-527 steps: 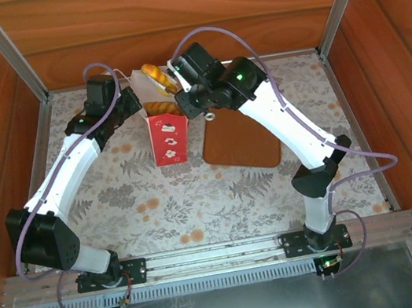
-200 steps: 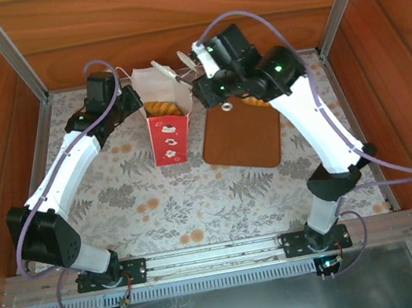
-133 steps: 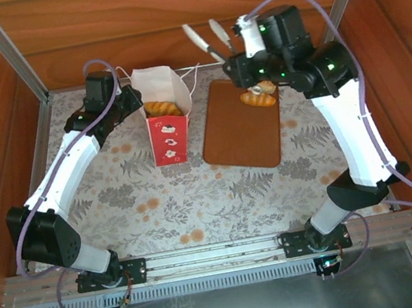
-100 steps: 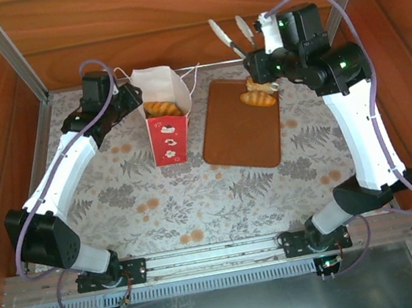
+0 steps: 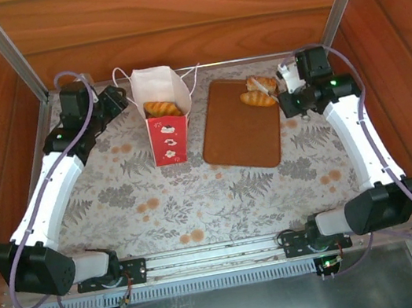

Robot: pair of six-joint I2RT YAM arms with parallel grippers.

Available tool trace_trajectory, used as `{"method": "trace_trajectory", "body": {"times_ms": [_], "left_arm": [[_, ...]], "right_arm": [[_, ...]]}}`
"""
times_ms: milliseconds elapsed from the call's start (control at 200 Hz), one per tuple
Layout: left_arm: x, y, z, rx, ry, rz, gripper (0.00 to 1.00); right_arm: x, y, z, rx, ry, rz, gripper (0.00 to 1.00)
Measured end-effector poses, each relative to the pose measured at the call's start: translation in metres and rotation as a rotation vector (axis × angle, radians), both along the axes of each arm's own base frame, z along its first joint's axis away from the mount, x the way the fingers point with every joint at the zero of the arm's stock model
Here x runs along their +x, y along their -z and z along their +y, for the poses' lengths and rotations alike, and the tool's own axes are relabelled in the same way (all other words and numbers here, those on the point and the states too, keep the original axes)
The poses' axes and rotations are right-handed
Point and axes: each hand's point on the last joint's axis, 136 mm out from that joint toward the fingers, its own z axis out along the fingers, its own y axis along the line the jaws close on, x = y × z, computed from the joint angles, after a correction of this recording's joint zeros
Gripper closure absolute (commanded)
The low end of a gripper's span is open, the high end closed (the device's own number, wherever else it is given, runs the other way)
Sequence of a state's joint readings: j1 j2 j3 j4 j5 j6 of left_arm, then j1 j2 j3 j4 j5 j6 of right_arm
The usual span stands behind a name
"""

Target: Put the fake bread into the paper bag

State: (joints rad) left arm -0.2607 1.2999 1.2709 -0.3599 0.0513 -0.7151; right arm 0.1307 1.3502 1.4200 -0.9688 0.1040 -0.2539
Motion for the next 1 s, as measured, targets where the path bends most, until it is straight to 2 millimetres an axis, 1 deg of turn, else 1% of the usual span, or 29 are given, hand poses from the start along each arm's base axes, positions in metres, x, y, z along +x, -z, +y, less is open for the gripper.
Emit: {"method": "trace_trajectory", "body": {"times_ms": [125, 205, 275, 375, 475, 585, 615, 670, 750, 805, 1000], "left_arm": [[-0.004, 0.007, 0.006, 0.006, -0.022, 0.004, 0.32], [-0.006, 0.010, 0.008, 0.003, -0.032, 0.008, 0.32], [-0.006, 0.010, 0.010, -0.001, -0.038, 0.008, 0.32], [-0.005, 0.009, 0.011, -0.003, -0.043, 0.002, 0.32], [-0.005, 0.007, 0.013, -0.004, -0.048, -0.004, 0.32], [-0.006, 0.007, 0.014, -0.006, -0.051, -0.007, 0.31], [-0.006, 0.009, 0.014, -0.005, -0.051, -0.004, 0.28], [-0.006, 0.011, 0.014, -0.006, -0.051, 0.001, 0.26], [-0.006, 0.012, 0.013, -0.010, -0.046, 0.004, 0.20], [-0.006, 0.012, 0.012, -0.015, -0.045, 0.005, 0.18], [-0.005, 0.013, 0.012, -0.021, -0.038, 0.009, 0.17]], "right_arm": [[-0.001, 0.041, -0.014, -0.103, -0.059, 0.052, 0.46], [0.000, 0.062, -0.017, -0.164, -0.124, 0.068, 0.44], [0.002, 0.077, -0.019, -0.203, -0.178, 0.067, 0.44], [0.009, 0.091, -0.026, -0.265, -0.227, 0.059, 0.44], [0.024, 0.097, -0.033, -0.320, -0.247, 0.037, 0.44], [0.039, 0.101, -0.041, -0.366, -0.256, 0.008, 0.44], [0.042, 0.101, -0.042, -0.376, -0.258, 0.000, 0.44], [0.047, 0.101, -0.044, -0.387, -0.260, -0.012, 0.44], [0.052, 0.102, -0.047, -0.398, -0.266, -0.018, 0.44], [0.055, 0.104, -0.048, -0.404, -0.274, -0.018, 0.44], [0.063, 0.115, -0.045, -0.398, -0.307, 0.007, 0.44]]}}
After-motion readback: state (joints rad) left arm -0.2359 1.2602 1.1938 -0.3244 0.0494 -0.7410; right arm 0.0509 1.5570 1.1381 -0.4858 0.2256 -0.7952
